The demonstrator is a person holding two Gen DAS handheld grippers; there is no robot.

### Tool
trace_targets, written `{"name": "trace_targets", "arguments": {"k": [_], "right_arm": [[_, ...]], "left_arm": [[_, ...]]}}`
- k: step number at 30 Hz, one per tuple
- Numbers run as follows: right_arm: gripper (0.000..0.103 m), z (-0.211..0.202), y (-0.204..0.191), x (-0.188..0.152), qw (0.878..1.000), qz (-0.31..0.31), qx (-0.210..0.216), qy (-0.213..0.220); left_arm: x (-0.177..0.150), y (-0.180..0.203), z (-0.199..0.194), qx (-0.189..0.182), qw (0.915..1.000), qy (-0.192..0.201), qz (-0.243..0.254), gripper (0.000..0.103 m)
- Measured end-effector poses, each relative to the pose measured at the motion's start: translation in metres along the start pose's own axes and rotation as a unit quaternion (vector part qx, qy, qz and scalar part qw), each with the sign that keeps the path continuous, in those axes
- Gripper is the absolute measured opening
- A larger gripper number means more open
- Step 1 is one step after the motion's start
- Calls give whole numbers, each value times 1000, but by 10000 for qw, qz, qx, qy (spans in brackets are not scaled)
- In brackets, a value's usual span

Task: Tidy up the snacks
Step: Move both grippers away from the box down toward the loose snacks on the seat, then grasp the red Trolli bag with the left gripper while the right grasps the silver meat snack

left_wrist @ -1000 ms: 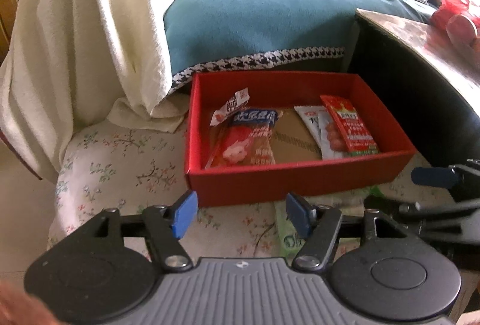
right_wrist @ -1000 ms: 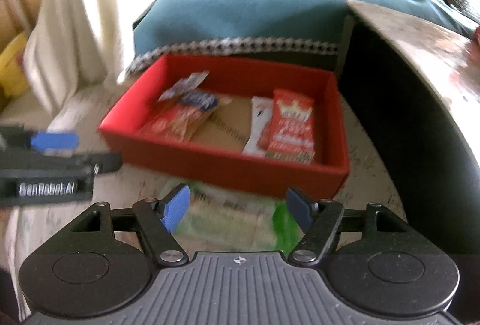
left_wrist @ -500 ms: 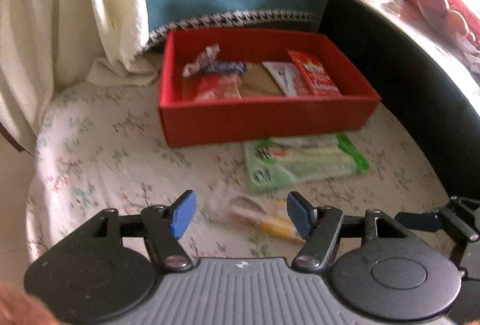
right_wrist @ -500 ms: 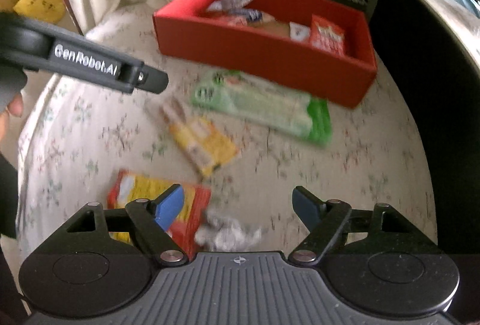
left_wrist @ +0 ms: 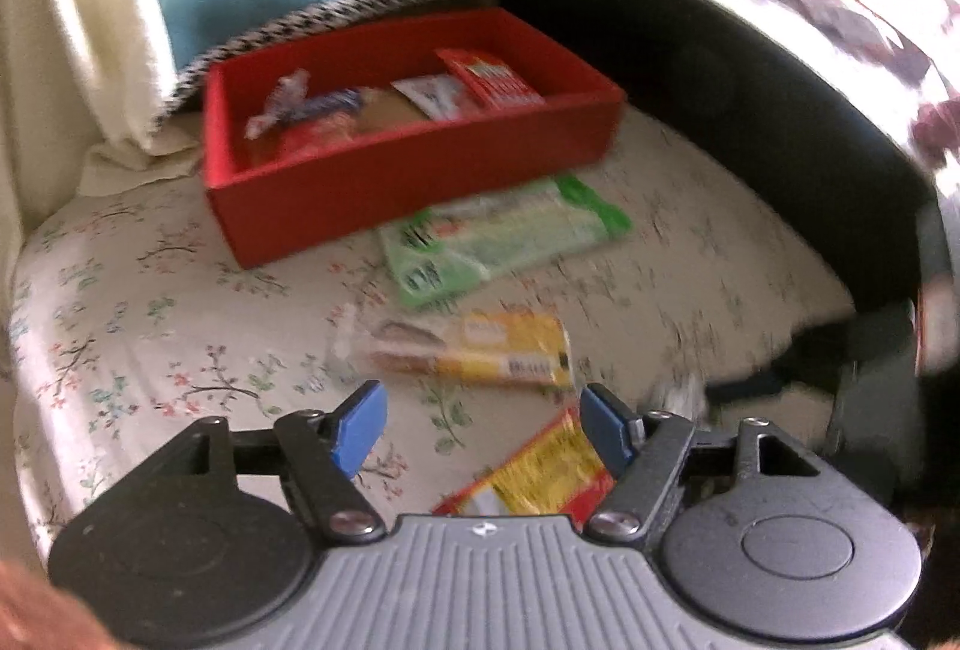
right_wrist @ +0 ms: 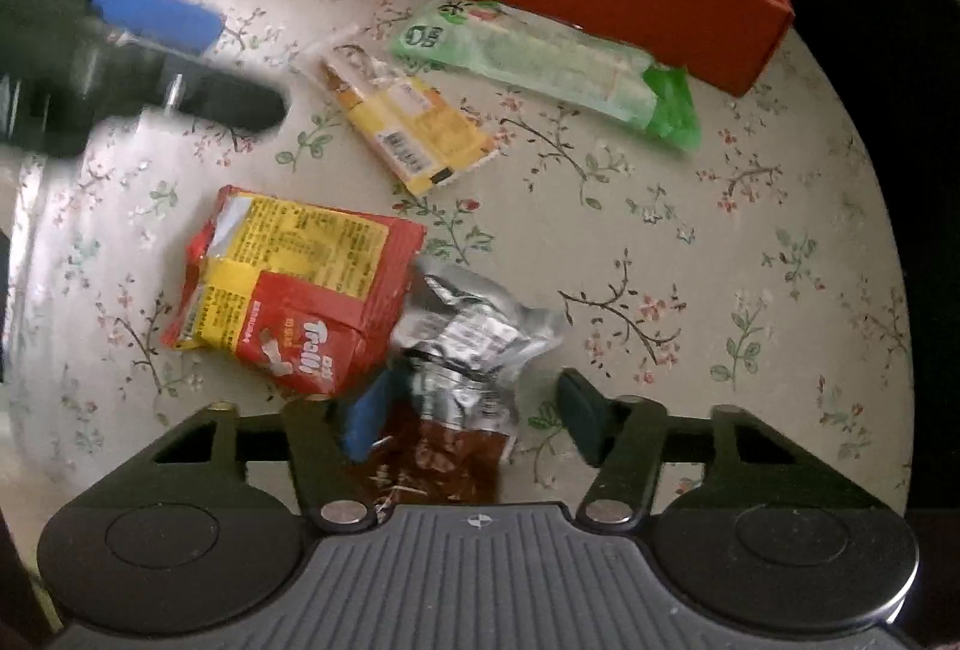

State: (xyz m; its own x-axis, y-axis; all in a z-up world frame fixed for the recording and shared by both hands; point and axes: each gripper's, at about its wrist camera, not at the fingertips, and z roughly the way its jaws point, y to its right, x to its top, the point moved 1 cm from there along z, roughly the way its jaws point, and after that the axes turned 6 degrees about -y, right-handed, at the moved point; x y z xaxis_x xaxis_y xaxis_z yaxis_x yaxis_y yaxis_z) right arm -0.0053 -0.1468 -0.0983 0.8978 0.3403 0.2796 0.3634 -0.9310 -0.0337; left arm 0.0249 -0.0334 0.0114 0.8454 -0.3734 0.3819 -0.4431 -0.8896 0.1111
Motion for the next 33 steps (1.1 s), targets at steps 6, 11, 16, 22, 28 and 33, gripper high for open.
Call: {"name": "trace_targets", "arguments": {"k": [6, 11, 16, 22, 28, 33], "right_arm": [[52, -1, 23, 0, 10000, 69, 67, -16], [68, 3, 35, 1, 10000, 83, 23, -1], [76, 5, 39, 0, 9999, 68, 110, 26], [78, 5, 43, 0, 9996, 153, 224, 50], [78, 6, 37, 1, 9999, 43, 99, 23], [81, 7, 34, 2, 10000, -39, 28, 3]], "left_arm": [[-12, 23, 26, -28, 9953, -519, 820, 64], [-19, 41, 47, -38, 9848, -875, 1497, 65], [-17, 45, 60, -81, 9793, -990, 1763, 79], [-31, 66, 60, -255, 9629, -1080, 2459, 80], [-56, 86, 55, 133, 9414, -1082, 3191, 86], [-65, 85, 50, 275, 9294, -1139, 3499, 86]]}}
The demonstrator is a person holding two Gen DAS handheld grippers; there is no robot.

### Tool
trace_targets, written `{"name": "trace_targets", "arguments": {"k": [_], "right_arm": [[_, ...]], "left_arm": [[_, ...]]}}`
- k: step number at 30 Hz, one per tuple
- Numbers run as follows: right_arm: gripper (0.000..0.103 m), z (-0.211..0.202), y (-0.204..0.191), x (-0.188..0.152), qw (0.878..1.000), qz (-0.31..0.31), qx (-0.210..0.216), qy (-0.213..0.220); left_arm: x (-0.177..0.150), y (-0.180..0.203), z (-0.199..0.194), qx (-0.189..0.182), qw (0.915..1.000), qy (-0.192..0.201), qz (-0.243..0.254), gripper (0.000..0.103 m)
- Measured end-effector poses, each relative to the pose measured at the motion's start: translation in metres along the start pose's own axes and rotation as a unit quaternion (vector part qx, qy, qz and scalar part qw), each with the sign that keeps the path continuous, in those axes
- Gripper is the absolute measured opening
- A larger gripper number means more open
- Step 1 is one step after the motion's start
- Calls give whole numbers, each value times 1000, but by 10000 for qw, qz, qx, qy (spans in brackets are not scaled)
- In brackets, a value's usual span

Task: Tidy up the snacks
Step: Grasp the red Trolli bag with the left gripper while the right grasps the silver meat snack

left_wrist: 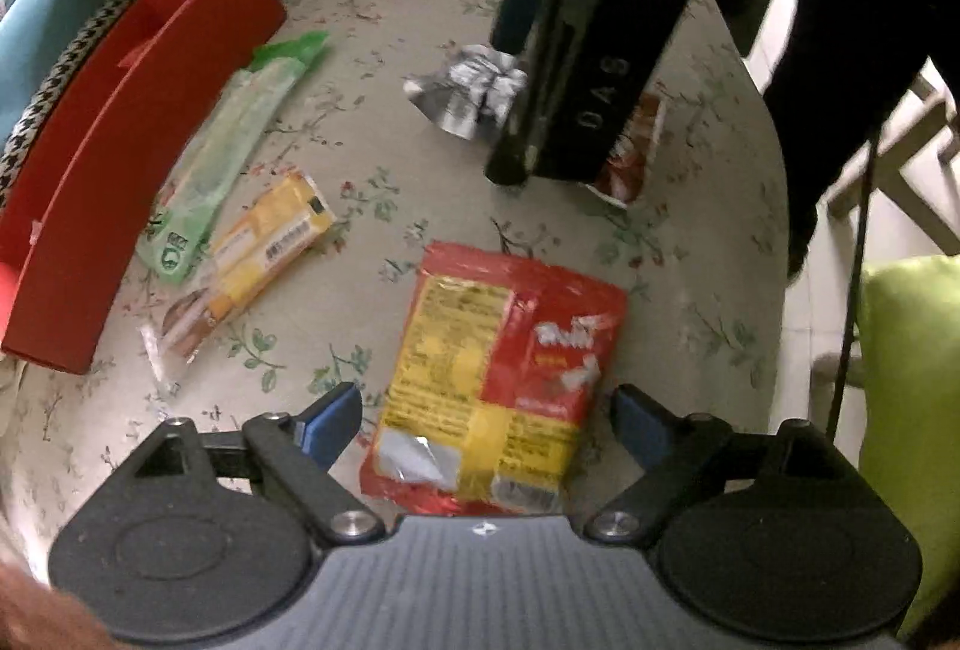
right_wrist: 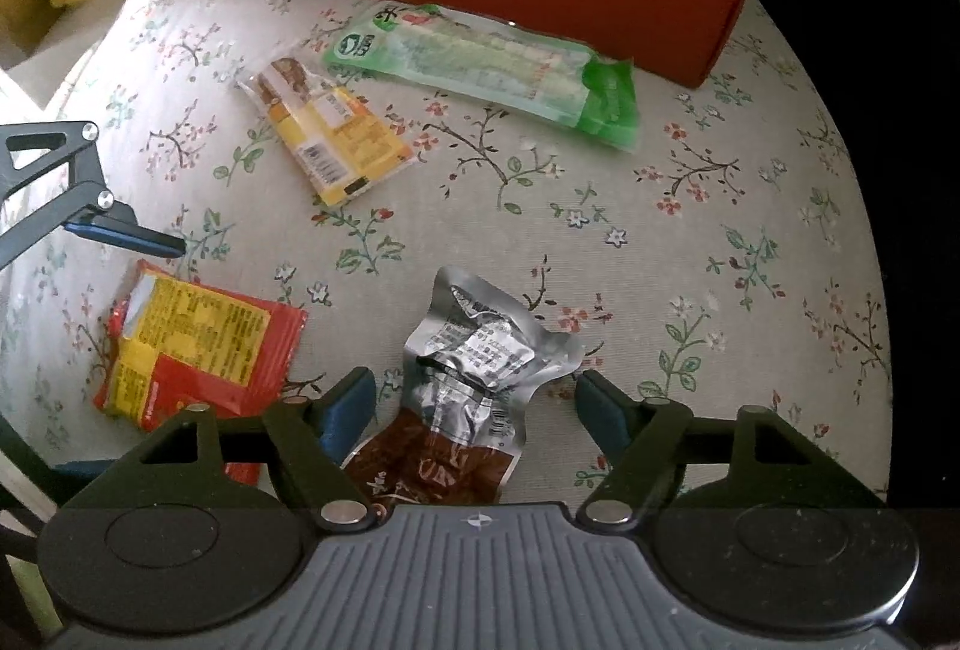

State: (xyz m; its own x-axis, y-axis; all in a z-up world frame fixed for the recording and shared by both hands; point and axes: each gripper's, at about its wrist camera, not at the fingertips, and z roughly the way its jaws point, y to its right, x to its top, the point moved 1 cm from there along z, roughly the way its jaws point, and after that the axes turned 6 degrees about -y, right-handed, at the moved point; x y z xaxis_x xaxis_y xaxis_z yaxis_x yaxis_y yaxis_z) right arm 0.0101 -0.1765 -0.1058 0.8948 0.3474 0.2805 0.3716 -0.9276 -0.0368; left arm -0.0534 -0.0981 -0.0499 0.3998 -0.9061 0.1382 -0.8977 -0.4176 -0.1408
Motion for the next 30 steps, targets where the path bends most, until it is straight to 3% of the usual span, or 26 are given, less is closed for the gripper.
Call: {"name": "trace_targets", "arguments": {"k": [3, 8, 15, 24, 30], "right_arm": [[78, -1, 0, 0, 10000, -5, -29, 7], [53, -6, 10, -3, 9998, 185, -55, 107], [53, -12, 19, -4, 9982, 482, -205, 290], [53, -21, 16, 4, 9965, 558, -271, 558], [53, -21, 15, 7, 9963, 522, -329, 602]], "left_arm": [[3, -4, 1, -105, 9999, -25, -114, 86], [5, -14, 3, -309, 9964, 56, -785, 77], [4, -18, -2, -330, 9878, 306, -1490, 65], [4, -53, -16, -177, 9649, 782, -2500, 64], [3, -67, -17, 23, 9526, 838, -2924, 64]]}}
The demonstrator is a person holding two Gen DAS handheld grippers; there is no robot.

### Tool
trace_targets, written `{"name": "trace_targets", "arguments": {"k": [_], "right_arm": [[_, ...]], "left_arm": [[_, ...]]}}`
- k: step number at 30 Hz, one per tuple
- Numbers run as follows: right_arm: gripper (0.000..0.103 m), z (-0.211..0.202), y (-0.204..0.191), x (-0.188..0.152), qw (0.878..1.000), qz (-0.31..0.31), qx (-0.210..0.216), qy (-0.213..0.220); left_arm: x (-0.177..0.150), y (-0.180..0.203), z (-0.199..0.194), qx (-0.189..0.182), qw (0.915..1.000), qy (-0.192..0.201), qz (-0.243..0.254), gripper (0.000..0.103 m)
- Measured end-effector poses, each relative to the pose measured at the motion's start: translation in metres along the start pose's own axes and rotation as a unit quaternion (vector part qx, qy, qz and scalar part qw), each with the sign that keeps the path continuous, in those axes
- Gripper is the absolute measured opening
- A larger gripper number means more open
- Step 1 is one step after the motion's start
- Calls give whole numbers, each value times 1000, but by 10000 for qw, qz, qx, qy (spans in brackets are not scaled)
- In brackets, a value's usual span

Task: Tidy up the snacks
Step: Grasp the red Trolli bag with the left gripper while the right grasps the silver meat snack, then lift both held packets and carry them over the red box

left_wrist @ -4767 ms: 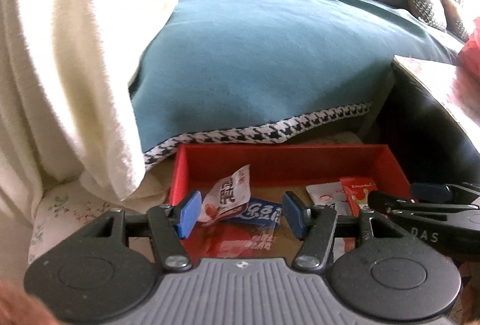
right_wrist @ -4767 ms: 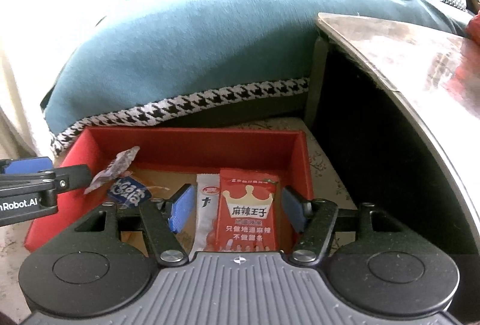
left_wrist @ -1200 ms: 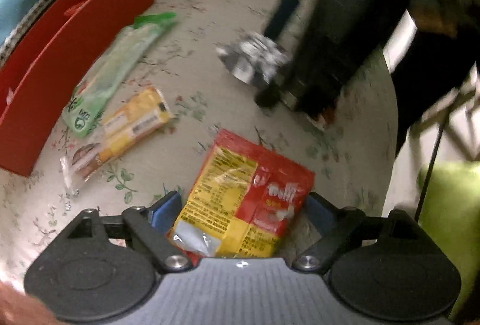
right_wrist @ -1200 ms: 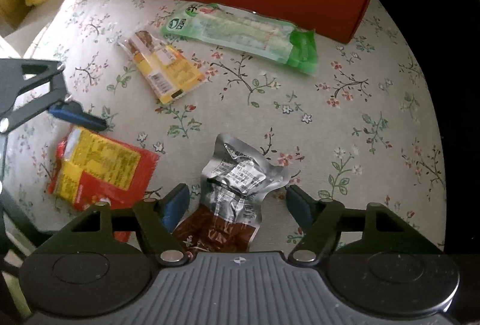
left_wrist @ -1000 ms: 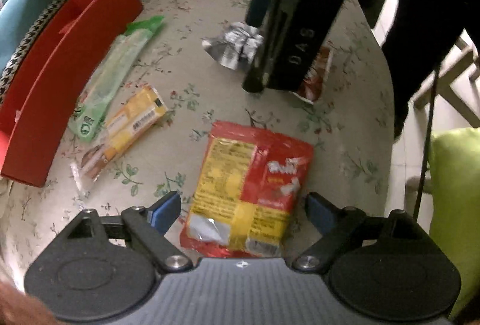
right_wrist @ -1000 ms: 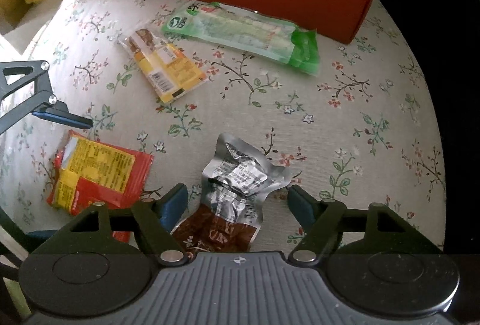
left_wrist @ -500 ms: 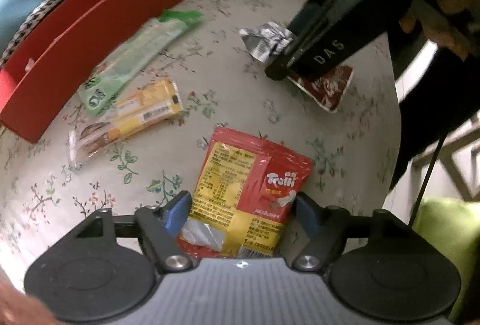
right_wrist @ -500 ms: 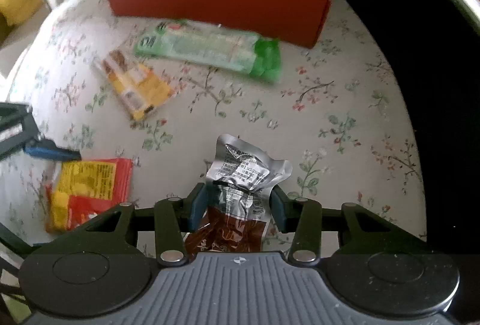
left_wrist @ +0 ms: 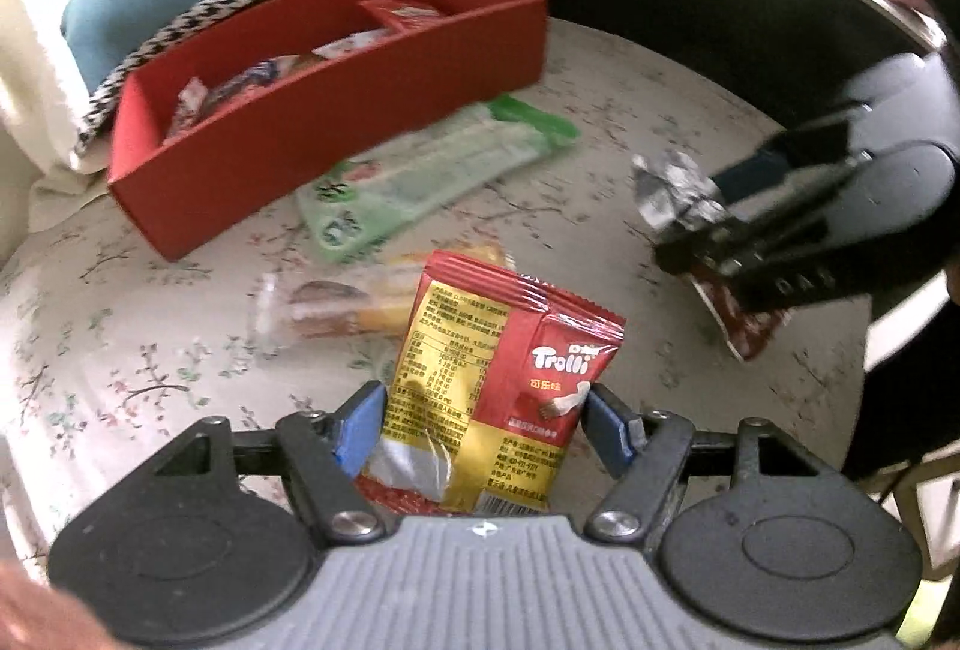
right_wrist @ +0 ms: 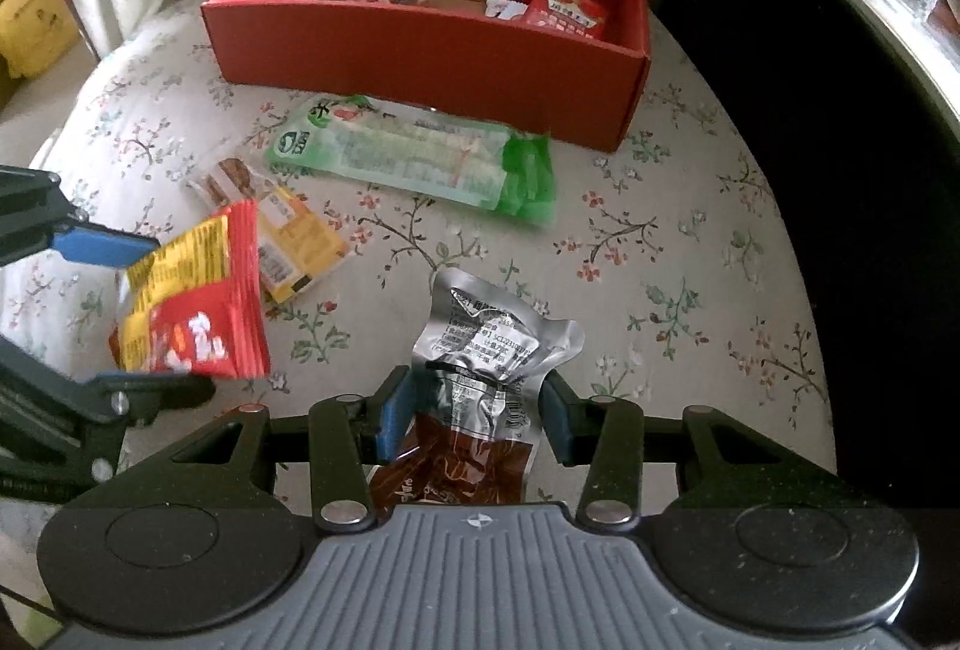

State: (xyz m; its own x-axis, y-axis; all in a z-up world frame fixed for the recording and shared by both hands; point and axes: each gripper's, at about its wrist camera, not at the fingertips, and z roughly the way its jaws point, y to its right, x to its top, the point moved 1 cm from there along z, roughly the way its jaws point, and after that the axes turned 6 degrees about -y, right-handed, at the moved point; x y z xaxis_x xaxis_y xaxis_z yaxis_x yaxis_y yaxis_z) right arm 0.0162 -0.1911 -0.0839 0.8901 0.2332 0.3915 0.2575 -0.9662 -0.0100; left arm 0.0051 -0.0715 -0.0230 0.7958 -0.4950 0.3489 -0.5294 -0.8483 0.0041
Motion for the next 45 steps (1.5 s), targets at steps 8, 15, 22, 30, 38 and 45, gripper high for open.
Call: {"name": "trace_targets", "arguments": {"k": [8, 15, 22, 30, 38, 45], "right_arm": [[53, 2, -6, 4, 9998, -93, -175, 69], [53, 6, -12, 7, 9994, -190, -271, 40], [53, 4, -17, 11, 9988, -261, -378, 164], [53, -2, -20, 20, 9983, -260, -370, 364], [53, -10, -20, 31, 9972, -175, -367, 635], [53, -14, -20, 40, 9958, -97, -353, 839]], "left_arm": [[7, -15, 0, 418, 9979, 162, -468, 64], [8, -25, -1, 786, 9939, 263, -730, 64], [9, -26, -1, 945, 9922, 308, -759, 64], [12, -29, -4, 1062, 9899, 429, -835, 64], [20, -32, -7, 1163, 9863, 634, -983, 64], [29, -37, -14, 1242, 9813, 889, -1173, 64]]}}
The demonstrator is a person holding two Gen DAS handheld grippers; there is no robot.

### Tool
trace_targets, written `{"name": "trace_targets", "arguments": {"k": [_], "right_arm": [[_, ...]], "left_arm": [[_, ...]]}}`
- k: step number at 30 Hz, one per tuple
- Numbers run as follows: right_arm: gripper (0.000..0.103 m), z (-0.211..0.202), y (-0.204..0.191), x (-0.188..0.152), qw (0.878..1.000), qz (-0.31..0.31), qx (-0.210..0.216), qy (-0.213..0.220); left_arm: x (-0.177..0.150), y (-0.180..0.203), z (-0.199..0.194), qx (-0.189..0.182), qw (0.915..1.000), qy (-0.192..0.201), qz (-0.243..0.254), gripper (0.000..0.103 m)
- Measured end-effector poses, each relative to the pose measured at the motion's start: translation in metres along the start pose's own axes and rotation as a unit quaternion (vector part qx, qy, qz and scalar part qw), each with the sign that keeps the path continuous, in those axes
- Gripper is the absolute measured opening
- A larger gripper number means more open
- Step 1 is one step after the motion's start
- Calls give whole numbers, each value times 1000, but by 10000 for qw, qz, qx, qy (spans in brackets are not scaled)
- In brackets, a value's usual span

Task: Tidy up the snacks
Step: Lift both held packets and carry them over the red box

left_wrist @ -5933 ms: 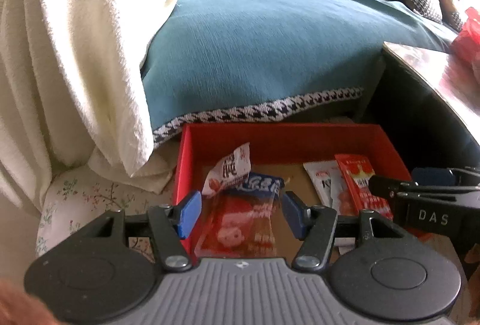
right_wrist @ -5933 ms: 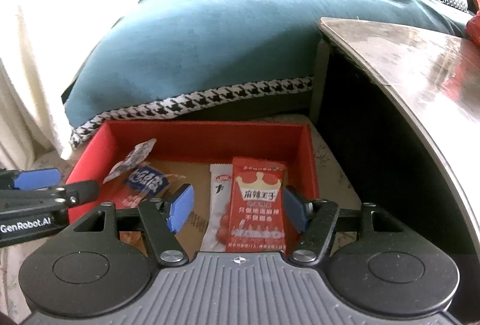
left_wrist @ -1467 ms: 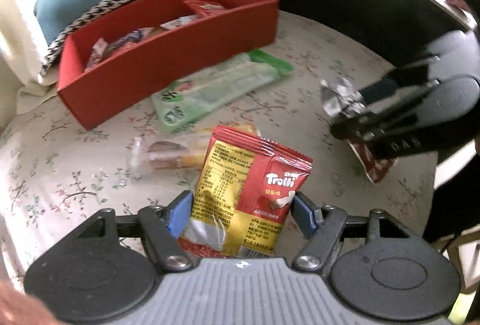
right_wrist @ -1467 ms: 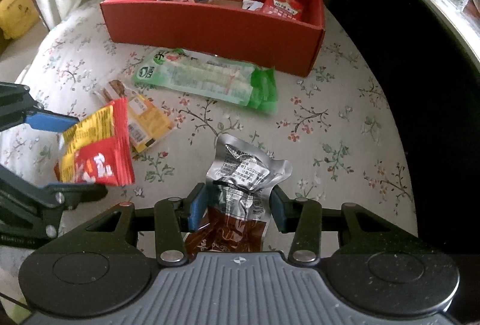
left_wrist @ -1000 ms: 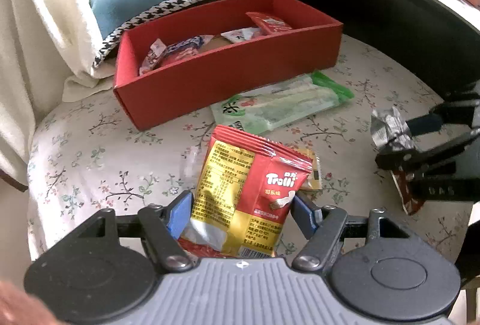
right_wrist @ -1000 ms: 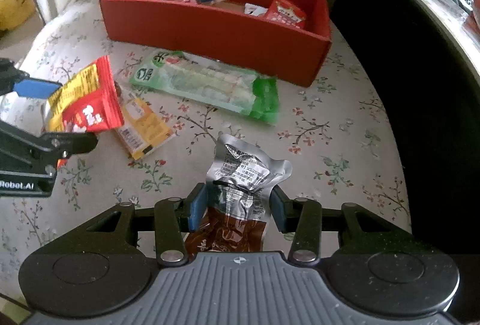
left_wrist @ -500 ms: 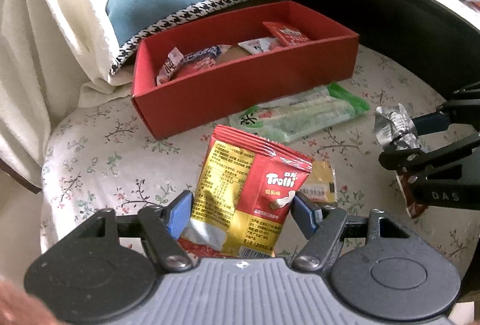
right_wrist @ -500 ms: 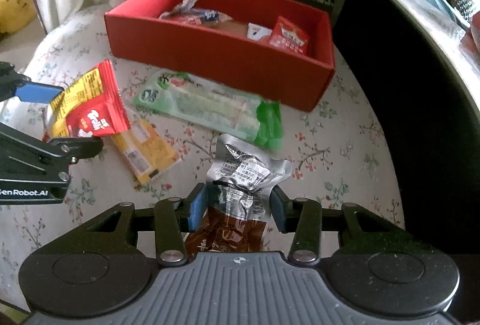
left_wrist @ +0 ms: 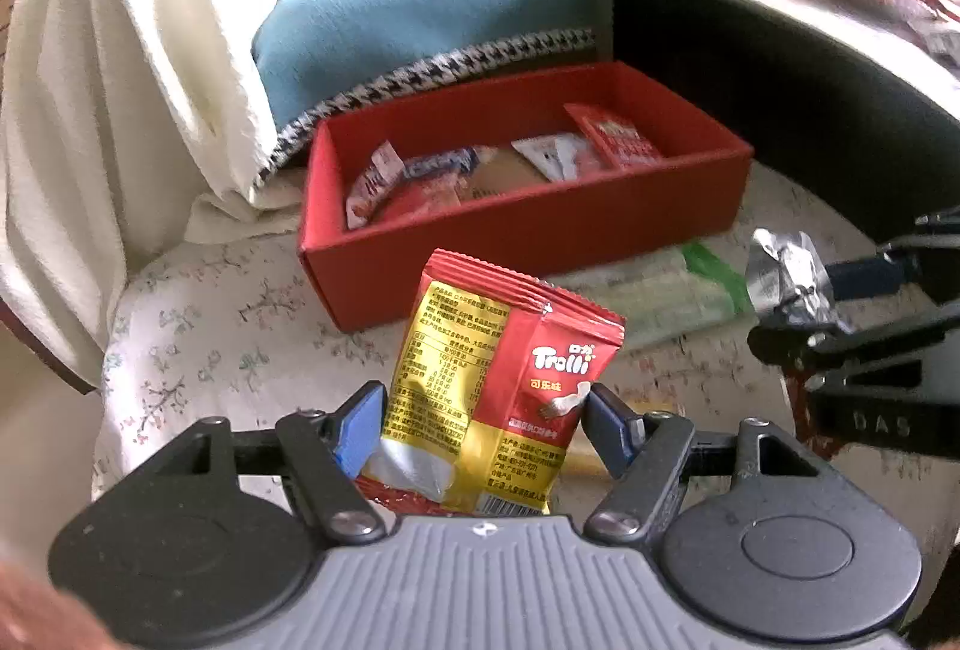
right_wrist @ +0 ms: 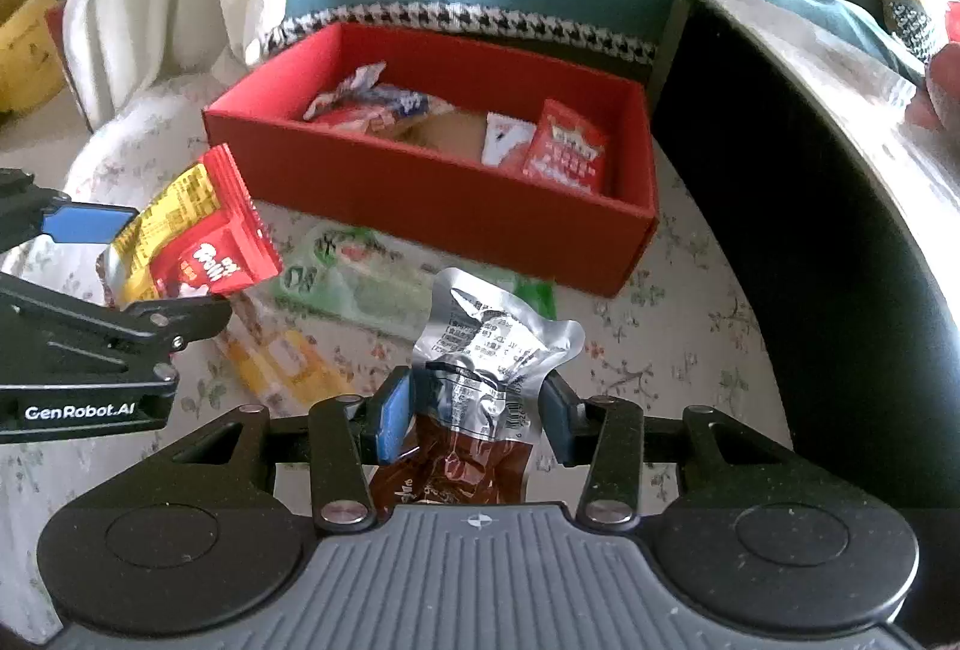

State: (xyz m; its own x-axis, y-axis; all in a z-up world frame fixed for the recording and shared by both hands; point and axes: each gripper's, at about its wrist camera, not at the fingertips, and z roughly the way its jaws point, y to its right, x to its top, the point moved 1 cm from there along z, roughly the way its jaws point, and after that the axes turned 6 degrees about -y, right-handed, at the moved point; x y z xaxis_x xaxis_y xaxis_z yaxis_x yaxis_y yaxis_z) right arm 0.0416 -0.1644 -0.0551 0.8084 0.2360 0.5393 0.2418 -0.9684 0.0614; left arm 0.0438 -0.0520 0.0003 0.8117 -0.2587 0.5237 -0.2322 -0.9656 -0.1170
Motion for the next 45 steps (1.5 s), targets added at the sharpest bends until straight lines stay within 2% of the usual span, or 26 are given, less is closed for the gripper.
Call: {"name": "trace_targets", "arguments": {"k": [15, 30, 45], "right_arm": [[53, -6, 2, 28, 9989, 195, 28, 433], [53, -7, 8, 45, 9974, 301, -35, 655], [53, -10, 20, 69, 9920, 502, -143, 1148]], "left_arm": [[24, -16, -7, 314, 9977, 481, -369, 64], [45, -24, -5, 476, 9938, 747, -665, 64], [69, -26, 3, 565, 9900, 972, -850, 64]]}}
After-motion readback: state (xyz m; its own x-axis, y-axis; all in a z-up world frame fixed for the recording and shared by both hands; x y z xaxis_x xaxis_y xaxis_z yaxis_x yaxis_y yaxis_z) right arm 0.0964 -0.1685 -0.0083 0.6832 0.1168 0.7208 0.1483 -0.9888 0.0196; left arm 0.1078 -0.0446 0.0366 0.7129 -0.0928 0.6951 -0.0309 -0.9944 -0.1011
